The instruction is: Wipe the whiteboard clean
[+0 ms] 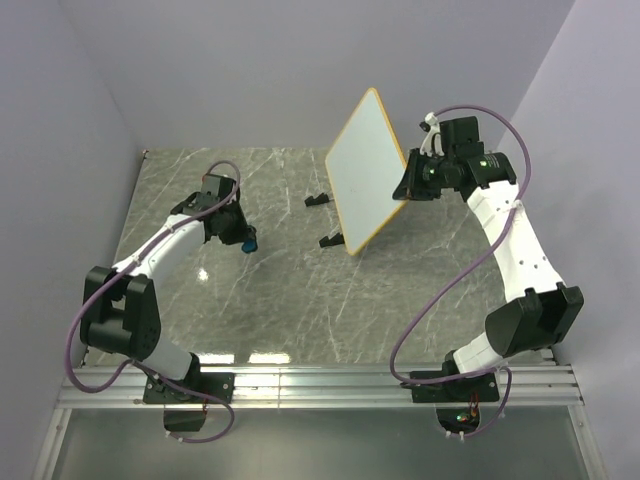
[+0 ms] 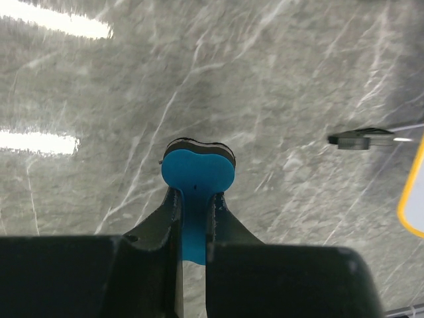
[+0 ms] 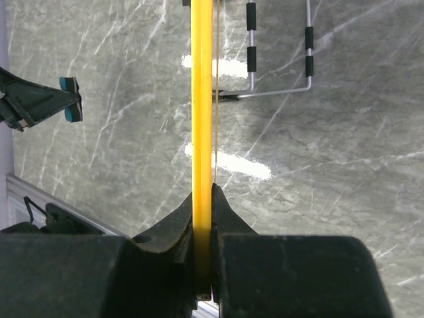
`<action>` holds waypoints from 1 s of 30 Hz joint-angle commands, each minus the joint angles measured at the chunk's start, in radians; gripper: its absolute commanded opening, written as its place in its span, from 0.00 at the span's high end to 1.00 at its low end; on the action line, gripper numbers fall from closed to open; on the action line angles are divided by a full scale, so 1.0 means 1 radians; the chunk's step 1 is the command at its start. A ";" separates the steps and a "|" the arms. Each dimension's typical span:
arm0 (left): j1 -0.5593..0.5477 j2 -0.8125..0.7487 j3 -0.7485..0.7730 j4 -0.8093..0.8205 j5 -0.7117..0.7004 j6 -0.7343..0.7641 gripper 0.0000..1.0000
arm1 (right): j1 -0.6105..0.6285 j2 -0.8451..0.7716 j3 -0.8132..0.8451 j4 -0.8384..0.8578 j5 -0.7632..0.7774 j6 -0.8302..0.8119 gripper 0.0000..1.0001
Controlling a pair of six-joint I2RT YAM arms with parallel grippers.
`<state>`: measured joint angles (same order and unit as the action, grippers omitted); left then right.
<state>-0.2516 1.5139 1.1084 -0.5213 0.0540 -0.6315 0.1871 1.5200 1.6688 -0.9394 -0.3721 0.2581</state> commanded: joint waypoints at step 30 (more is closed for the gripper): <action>0.005 0.071 0.013 0.027 0.006 -0.010 1.00 | 0.043 0.081 -0.104 0.221 -0.096 -0.043 1.00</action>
<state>-0.2501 1.5753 1.0904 -0.5045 0.0589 -0.6476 0.2245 1.6218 1.5787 -0.8001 -0.4564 0.2337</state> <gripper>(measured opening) 0.116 0.107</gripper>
